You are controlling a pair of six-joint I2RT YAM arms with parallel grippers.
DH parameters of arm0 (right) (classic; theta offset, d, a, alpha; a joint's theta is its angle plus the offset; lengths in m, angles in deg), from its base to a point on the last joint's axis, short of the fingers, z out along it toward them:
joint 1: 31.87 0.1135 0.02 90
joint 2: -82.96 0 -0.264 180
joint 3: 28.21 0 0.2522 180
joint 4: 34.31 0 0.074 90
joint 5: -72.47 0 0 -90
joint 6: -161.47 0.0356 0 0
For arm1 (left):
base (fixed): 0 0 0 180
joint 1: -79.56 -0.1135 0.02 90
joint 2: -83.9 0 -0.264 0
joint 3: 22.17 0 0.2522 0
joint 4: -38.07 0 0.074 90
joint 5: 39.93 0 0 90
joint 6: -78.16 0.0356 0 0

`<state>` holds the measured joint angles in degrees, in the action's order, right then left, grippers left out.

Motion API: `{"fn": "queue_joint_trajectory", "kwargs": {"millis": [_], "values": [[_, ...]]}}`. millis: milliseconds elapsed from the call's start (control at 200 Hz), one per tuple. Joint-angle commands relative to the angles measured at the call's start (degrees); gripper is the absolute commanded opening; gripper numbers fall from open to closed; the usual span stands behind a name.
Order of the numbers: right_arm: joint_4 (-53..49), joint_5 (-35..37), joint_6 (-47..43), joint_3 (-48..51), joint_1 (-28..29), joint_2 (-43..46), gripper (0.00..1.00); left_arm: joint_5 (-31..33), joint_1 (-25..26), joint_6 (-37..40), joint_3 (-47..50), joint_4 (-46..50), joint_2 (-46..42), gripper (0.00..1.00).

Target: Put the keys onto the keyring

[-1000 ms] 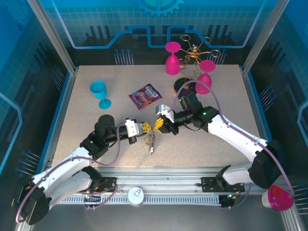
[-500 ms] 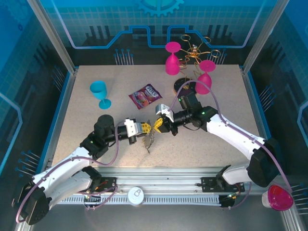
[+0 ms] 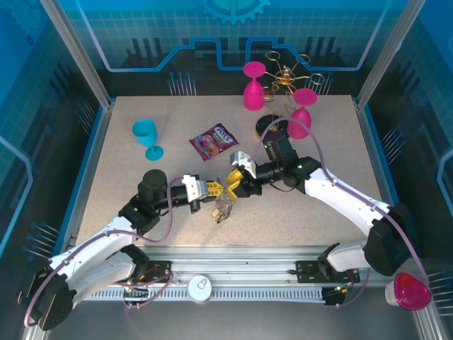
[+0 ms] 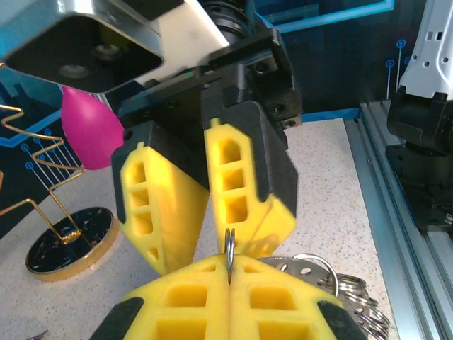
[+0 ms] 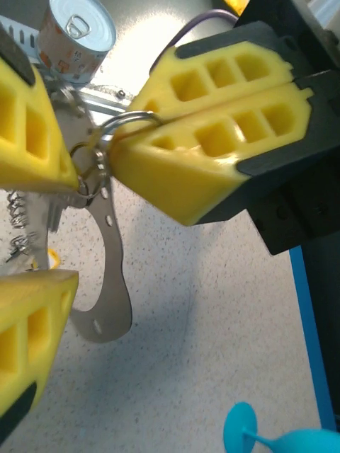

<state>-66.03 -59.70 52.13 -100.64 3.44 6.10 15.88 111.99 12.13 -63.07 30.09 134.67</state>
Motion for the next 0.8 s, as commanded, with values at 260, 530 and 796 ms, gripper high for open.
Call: {"fn": "queue_joint_trajectory", "kwargs": {"millis": [260, 530, 796], "values": [[5.9, 3.3, 3.6, 6.6, 0.7, 7.0, 0.46, -3.8, -1.1, -4.1, 1.3, -9.2, 0.5, 0.00], [10.0, 6.6, 6.2, 11.3, 1.3, 10.9, 0.48, -4.1, -1.4, -4.3, 1.2, -8.8, 0.6, 0.00], [10.4, 10.6, 4.7, 12.8, 3.1, 12.4, 0.47, -4.6, -1.3, -4.4, 1.6, -9.3, 0.6, 0.00]]}}
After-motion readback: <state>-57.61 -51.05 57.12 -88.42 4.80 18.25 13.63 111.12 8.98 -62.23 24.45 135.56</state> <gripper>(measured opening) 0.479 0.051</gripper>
